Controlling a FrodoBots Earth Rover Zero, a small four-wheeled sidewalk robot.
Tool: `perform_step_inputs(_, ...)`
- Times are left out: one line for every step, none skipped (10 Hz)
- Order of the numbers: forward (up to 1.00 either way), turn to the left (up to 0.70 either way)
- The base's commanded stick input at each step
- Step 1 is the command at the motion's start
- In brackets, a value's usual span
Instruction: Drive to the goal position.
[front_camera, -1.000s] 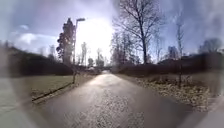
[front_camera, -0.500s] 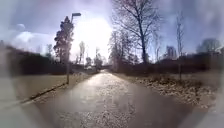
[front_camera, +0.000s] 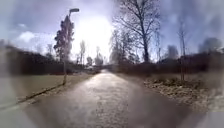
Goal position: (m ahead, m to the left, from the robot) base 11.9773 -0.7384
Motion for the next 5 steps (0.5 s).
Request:
perform_step_inputs(1.00,0.16)
perform_step_inputs(1.00,0.16)
perform_step_inputs(1.00,0.17)
perform_step_inputs(1.00,0.18)
perform_step_inputs(1.00,0.18)
